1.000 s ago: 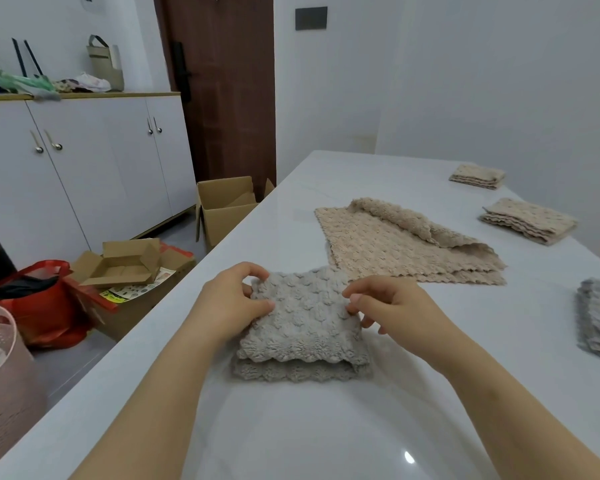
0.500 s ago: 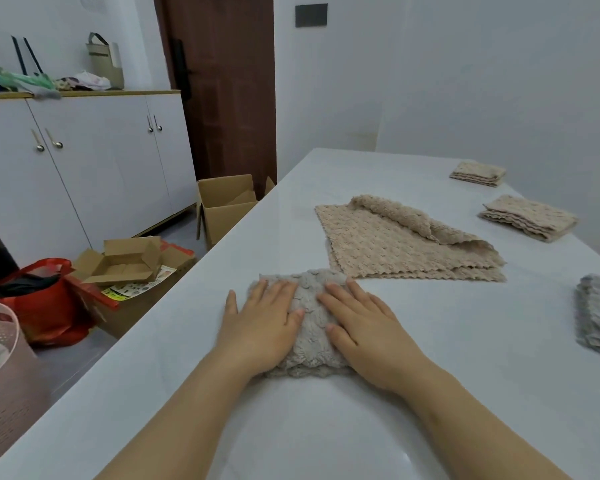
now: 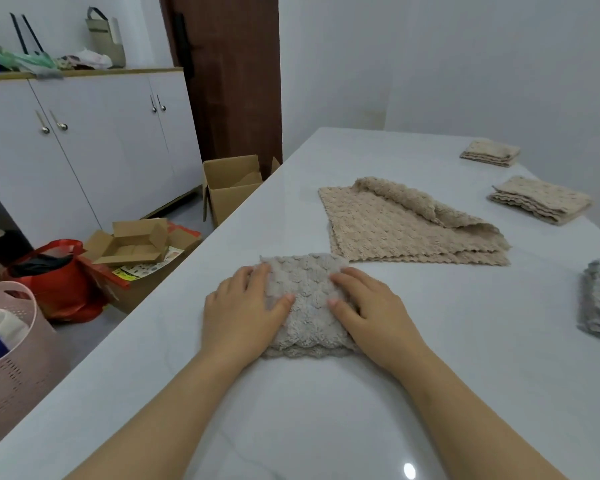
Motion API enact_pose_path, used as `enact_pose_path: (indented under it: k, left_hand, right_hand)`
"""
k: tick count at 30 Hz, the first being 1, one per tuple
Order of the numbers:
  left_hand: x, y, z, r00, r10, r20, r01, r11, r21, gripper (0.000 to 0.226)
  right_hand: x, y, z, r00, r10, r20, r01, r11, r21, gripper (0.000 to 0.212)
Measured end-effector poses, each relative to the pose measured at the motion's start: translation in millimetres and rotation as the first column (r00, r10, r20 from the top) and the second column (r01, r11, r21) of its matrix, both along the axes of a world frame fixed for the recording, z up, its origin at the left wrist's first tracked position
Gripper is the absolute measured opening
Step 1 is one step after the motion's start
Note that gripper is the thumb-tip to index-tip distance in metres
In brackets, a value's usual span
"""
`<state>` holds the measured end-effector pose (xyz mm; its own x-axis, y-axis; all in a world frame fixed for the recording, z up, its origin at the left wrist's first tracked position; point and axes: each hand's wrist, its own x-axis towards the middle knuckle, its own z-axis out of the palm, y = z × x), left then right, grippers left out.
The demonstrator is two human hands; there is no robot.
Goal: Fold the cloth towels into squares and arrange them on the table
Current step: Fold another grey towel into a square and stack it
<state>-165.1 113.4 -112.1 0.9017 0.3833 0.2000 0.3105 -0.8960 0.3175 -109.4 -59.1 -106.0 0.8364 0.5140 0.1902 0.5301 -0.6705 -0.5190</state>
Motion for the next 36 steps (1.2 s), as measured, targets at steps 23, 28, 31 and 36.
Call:
enact_pose_path:
  k: [23, 28, 31, 36]
  left_hand:
    - [-54.4, 32.2, 82.3, 0.936, 0.278, -0.216, -0.292, 0.271, -0.917, 0.011]
    - [-65.2, 86.7, 94.7, 0.913, 0.361, -0.191, -0.265, 0.170, -0.949, 0.027]
    - [-67.1, 137.3, 92.0, 0.902, 0.387, -0.191, -0.265, 0.148, -0.953, 0.036]
    - [-67.2, 251.8, 82.9, 0.887, 0.434, -0.156, -0.233, 0.130, -0.964, 0.043]
  right_hand:
    - [-47.6, 44.0, 80.3, 0.504, 0.022, -0.863, 0.444, 0.851, 0.281, 0.017]
    - [-46.9, 107.7, 89.7, 0.461, 0.073, -0.884, 0.460, 0.832, 0.309, 0.023]
    - [-47.3, 159.8, 88.2, 0.455, 0.093, -0.885, 0.446, 0.837, 0.318, 0.027]
    - [-46.7, 277.1, 73.5, 0.456, 0.084, -0.886, 0.472, 0.822, 0.320, 0.034]
